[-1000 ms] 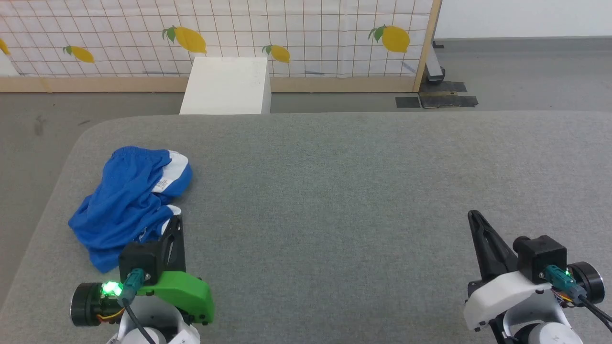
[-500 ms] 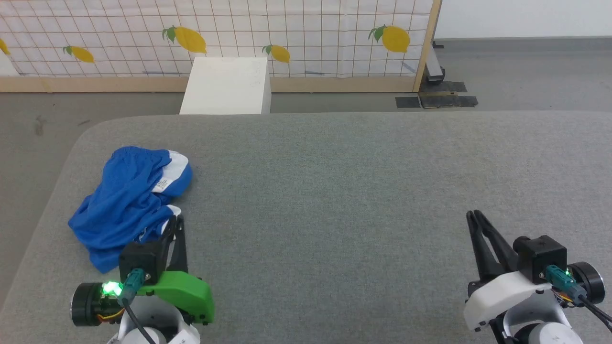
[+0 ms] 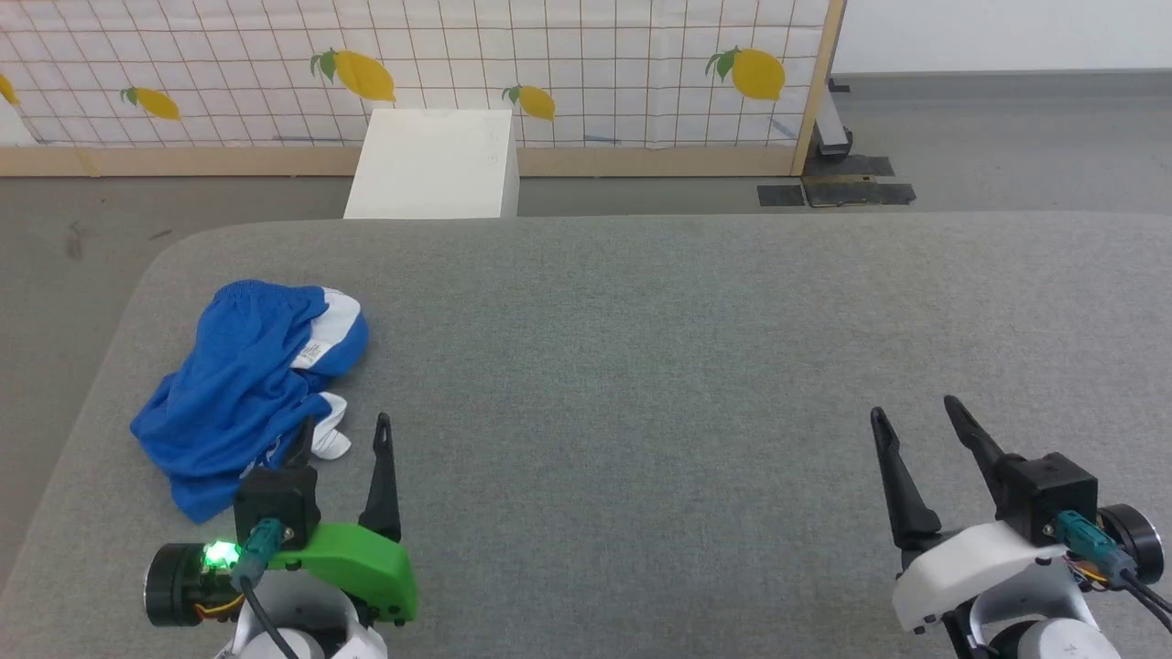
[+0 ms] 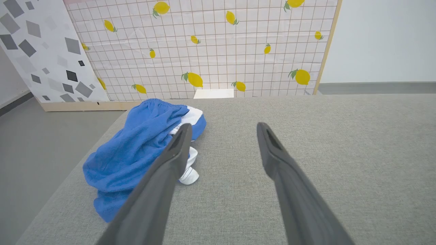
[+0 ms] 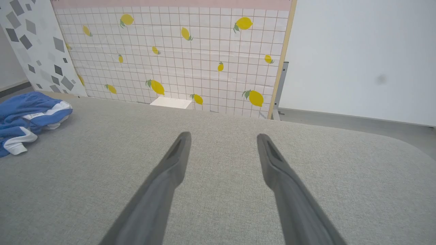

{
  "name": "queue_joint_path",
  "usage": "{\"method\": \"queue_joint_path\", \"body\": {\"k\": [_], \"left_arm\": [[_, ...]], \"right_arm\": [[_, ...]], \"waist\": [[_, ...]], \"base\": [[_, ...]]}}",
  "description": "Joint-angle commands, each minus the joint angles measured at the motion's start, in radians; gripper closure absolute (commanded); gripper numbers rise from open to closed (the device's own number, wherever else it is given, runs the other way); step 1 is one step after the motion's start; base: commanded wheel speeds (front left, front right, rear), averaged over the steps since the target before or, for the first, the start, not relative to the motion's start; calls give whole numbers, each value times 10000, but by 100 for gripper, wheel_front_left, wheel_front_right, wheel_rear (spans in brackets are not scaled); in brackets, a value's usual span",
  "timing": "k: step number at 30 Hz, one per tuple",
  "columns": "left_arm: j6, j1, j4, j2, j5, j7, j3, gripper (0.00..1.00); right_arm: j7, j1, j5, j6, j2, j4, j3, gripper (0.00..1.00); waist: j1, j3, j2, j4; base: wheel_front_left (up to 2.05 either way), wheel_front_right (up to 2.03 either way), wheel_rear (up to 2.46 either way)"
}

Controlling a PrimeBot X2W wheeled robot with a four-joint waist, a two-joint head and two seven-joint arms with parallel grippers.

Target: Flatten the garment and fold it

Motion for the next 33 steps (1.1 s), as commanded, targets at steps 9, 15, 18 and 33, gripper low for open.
{"method": "queue_joint_path", "body": {"k": [9, 15, 18, 33], "left_arm": [[-16, 63, 119, -3, -95, -270, -98, 0], [-25, 89, 182, 1, -132, -393, -139, 0], [-37, 95, 218, 7, -147, -452, -164, 0], [-32, 188, 372, 5, -275, -766, -271, 0]], "right_arm": [[-275, 163, 230, -1, 7, 37, -167, 0], [-398, 223, 313, -1, 8, 42, -271, 0], [-458, 251, 349, -2, 8, 48, -316, 0], [-774, 410, 532, -4, 12, 73, -570, 0]], "waist": [[-1, 5, 0, 8], [-1, -14, 0, 11], [-1, -23, 0, 12], [-1, -60, 0, 11]], "base": [[0, 0, 0], [0, 0, 0], [0, 0, 0], [0, 0, 0]]}}
